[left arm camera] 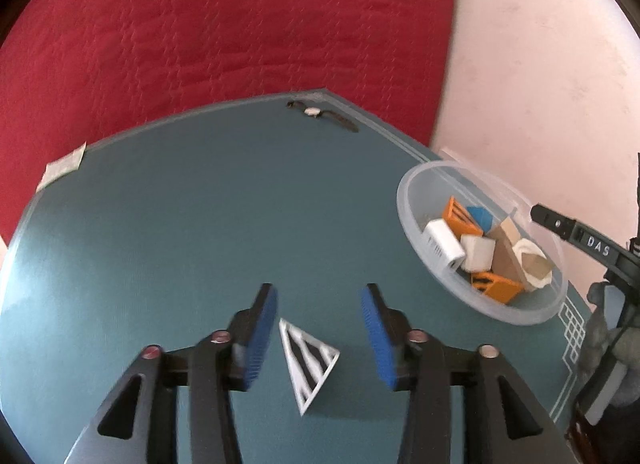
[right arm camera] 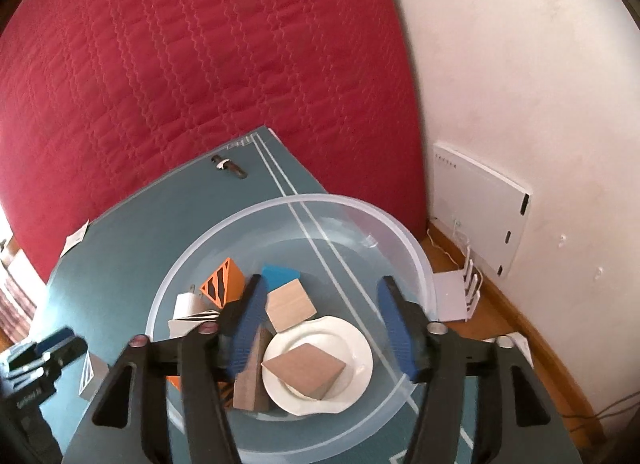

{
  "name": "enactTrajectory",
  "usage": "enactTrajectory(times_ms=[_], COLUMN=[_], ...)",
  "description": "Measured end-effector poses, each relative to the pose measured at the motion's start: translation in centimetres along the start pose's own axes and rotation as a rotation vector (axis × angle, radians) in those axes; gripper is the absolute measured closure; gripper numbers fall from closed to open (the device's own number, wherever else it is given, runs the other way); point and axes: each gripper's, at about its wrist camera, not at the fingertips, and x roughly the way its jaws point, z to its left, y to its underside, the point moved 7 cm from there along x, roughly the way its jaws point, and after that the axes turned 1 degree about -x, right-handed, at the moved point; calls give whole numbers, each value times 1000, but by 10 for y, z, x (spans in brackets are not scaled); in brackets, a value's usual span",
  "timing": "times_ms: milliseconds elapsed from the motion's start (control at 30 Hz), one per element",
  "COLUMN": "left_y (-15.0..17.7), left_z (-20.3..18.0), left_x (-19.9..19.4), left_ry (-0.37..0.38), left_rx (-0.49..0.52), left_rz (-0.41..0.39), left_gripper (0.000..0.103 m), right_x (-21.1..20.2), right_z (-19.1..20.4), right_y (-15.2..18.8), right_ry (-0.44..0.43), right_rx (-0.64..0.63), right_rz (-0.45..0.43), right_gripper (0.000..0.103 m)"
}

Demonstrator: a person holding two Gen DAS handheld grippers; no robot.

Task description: Organize rigid objects

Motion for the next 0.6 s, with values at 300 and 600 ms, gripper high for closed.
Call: enactTrajectory(times_ms=[300,600], left_y=[27,36], left_z=[6,5], left_x=[7,17], left_ry=[-3,-25], left_rx=[-6,-25], left_rz=[58,92], left_gripper=[44,44], right_x=[-3,-5], right_z=[10,10], right_y=[0,1], right_ry=[-10,-15], right_rx=[-35,-39], right_rz=[-14,-11], right_gripper=[41,41])
